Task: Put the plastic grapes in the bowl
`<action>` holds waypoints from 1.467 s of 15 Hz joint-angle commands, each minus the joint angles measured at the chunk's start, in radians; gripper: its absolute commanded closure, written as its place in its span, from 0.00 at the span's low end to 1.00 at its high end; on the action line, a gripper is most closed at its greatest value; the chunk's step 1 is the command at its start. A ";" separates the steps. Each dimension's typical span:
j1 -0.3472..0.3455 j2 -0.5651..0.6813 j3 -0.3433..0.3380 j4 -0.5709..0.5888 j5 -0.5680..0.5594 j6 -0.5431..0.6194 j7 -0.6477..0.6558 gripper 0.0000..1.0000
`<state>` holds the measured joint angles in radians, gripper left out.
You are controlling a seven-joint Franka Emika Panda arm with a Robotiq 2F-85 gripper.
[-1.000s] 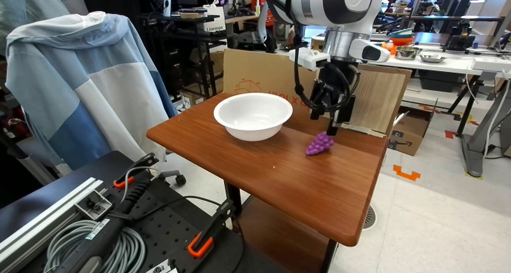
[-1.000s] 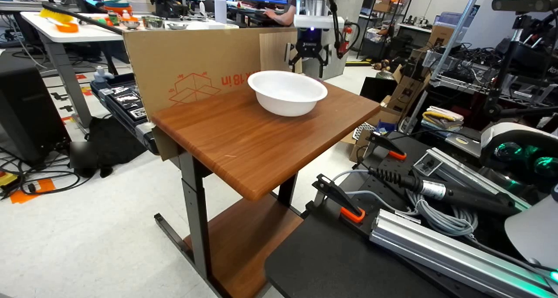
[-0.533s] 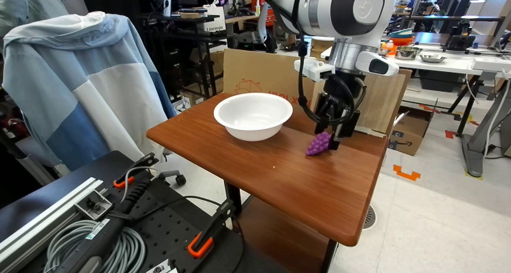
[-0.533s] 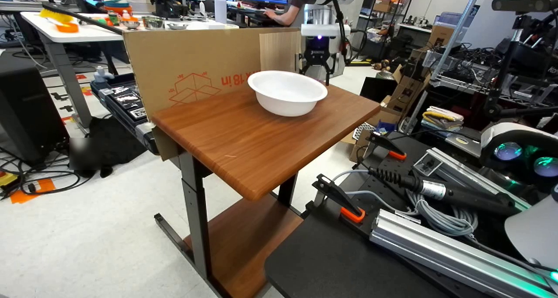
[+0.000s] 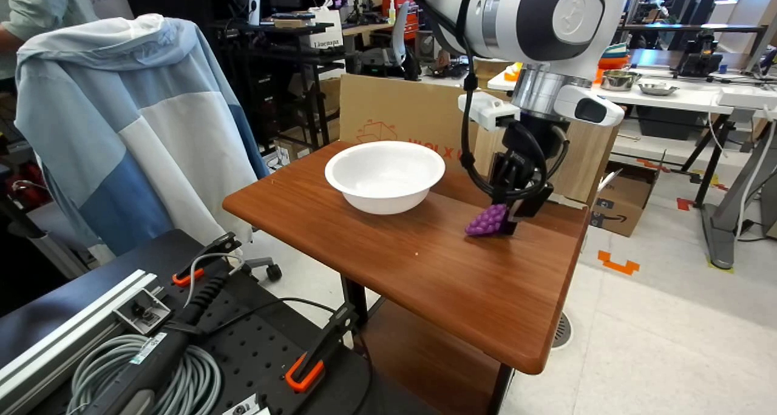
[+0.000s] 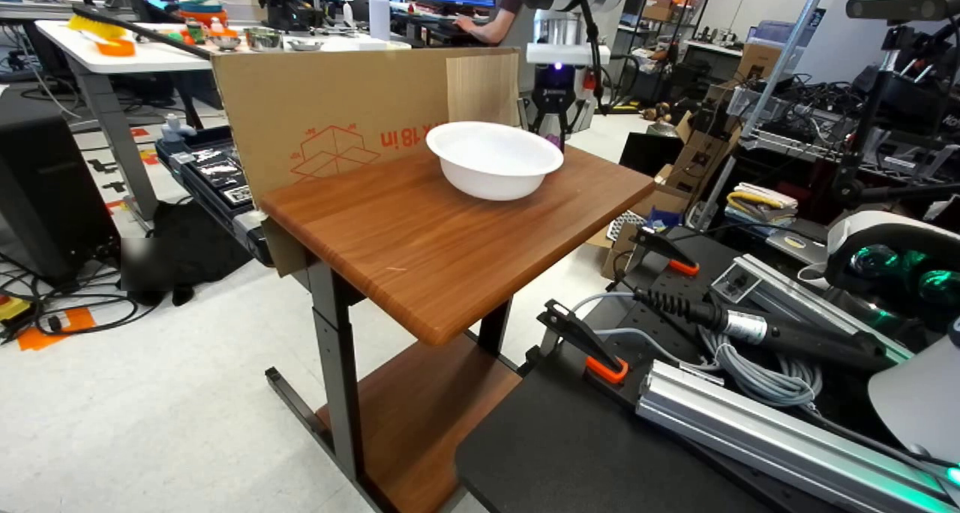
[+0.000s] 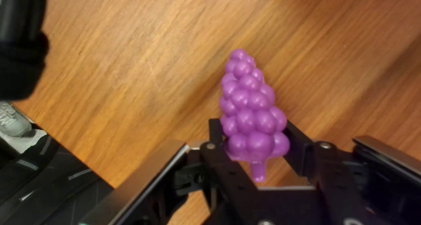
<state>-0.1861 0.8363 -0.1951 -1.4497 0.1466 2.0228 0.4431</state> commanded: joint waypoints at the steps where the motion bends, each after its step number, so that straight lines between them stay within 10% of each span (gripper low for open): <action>1: 0.008 -0.113 0.008 -0.107 0.022 0.017 -0.014 0.79; 10: 0.131 -0.429 0.079 -0.283 0.008 0.078 -0.021 0.79; 22: 0.150 -0.303 0.120 -0.287 0.049 0.020 0.017 0.79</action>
<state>-0.0365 0.5116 -0.0701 -1.7406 0.1652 2.0605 0.4449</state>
